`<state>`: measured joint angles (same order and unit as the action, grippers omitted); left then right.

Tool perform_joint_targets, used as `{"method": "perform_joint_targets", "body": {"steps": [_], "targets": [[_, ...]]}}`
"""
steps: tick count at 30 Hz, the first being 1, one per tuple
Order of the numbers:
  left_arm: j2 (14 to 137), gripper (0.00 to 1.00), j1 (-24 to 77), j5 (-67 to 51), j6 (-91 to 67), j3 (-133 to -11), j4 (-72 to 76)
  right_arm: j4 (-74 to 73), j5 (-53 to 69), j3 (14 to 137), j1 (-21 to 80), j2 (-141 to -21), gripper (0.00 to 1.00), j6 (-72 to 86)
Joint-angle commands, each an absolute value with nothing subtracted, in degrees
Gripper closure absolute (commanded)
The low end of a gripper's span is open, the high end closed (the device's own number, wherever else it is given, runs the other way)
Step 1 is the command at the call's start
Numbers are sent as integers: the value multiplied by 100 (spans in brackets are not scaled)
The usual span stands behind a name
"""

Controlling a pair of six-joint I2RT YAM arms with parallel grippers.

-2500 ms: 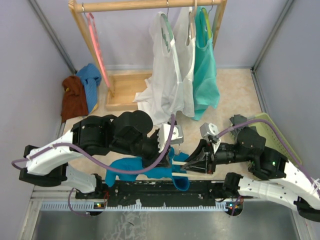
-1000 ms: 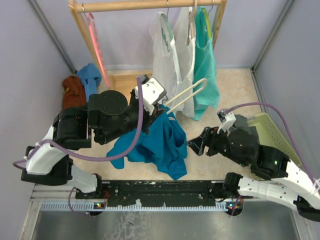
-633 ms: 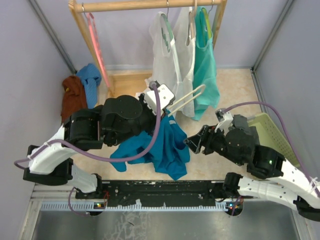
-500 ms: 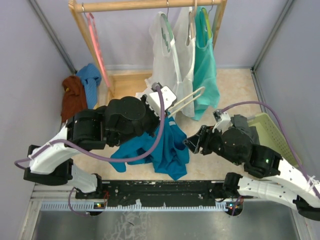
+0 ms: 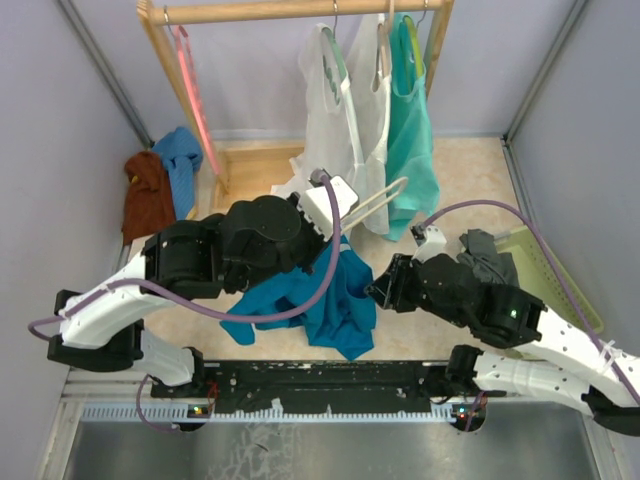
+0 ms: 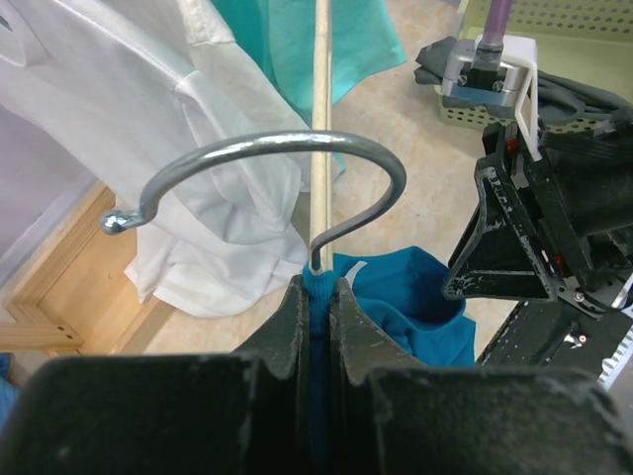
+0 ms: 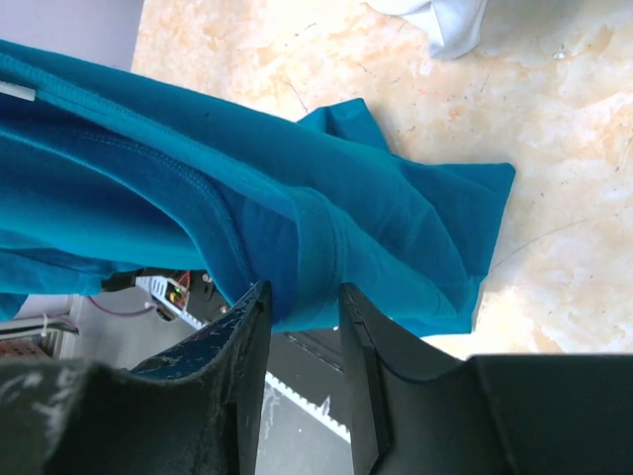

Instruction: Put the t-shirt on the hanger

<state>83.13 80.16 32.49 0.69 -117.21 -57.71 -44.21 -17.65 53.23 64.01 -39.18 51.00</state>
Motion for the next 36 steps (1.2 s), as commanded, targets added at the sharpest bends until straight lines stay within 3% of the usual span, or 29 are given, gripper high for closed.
{"method": "perform_joint_targets", "body": {"steps": [1, 6, 10, 14, 23, 36], "targets": [[8112, 100, 7957, 3165, 70, -11602, -5405, -4358, -1733, 5429, 6425, -4010, 67, 5236], [8019, 100, 7860, 3056, 58, -11434, -5312, -4426, -1706, 5405, 6425, -4099, 68, 5277], [7969, 100, 7840, 2909, 25, -11390, -5309, -4493, -1869, 5382, 6425, -4158, 93, 5290], [7842, 100, 7840, 2577, -61, -11241, -5269, -4632, -2210, 5447, 6425, -4201, 100, 5288], [7422, 100, 7839, 1423, -343, -10850, -5279, -5147, -2820, 5838, 5911, -4148, 100, 4867], [7006, 100, 7840, 733, -545, -10393, -5317, -5453, -3388, 6548, 5582, -4227, 100, 4306]]}}
